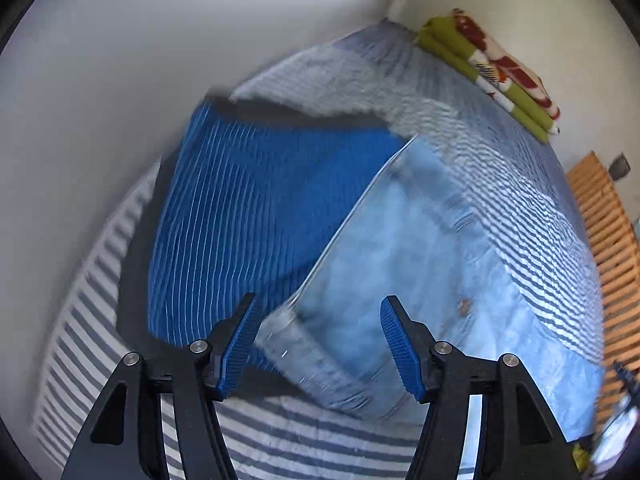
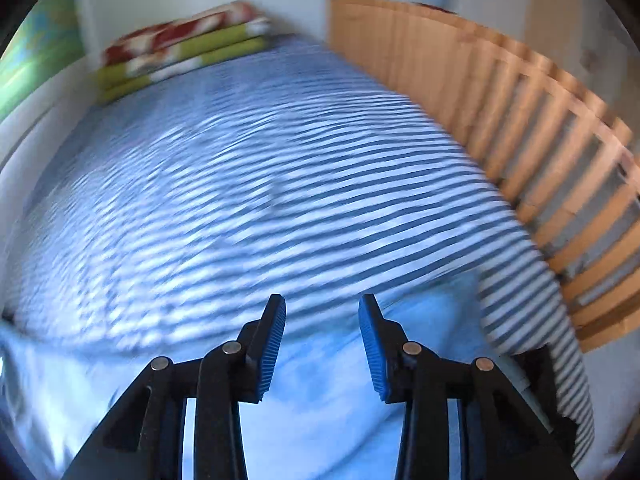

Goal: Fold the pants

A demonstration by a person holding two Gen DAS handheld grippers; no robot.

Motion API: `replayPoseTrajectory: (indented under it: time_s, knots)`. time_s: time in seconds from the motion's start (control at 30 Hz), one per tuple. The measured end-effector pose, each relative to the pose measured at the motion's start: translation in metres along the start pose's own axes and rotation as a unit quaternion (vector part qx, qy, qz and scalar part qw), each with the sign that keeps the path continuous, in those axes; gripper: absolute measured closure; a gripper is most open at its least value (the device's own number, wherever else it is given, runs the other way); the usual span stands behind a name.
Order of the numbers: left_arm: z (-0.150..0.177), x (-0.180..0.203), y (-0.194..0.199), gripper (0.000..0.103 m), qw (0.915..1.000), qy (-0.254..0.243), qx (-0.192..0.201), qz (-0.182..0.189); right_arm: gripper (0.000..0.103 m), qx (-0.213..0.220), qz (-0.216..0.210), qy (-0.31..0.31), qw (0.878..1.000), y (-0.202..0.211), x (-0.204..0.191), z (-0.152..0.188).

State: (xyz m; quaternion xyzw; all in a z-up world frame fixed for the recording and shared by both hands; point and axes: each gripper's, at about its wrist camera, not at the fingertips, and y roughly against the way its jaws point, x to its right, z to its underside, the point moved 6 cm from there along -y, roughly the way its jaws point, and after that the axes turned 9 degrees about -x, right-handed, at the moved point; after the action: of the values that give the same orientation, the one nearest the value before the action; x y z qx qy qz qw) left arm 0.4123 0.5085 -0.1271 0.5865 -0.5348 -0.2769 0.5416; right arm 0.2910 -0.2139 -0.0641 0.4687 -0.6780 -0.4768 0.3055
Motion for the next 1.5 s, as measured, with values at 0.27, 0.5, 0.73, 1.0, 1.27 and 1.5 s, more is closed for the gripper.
replayPoseTrajectory:
  time_s: [0.27,0.5,0.73,1.0,1.27,1.5]
  knots:
    - [0.016,-0.025,-0.031,0.072,0.9931,0.085,0.003,0.08,0.065,-0.091,-0.059,0.115,0.987,-0.018,-0.123,0.126]
    - [0.017,-0.016,0.015,0.088,0.9958,0.042,0.073,0.038,0.065,-0.086,-0.013,0.163,0.983,-0.029,-0.15,0.147]
    - [0.027,-0.038,0.01,0.051,0.9982,0.034,0.041,-0.028,0.064,-0.081,-0.029,0.149,0.985,-0.002,-0.119,0.164]
    - [0.05,0.013,0.072,0.04,0.9907,-0.058,0.093,-0.08,0.06,-0.037,0.013,-0.033,0.999,0.047,0.067,0.146]
    - [0.113,0.234,0.042,0.04,0.967,-0.25,0.037,0.03,0.06,-0.046,0.039,-0.169,0.984,0.04,0.231,0.139]
    - [0.213,0.389,-0.051,0.04,0.9255,-0.364,-0.074,0.071,0.06,-0.087,-0.041,-0.169,0.981,0.0,0.25,0.121]
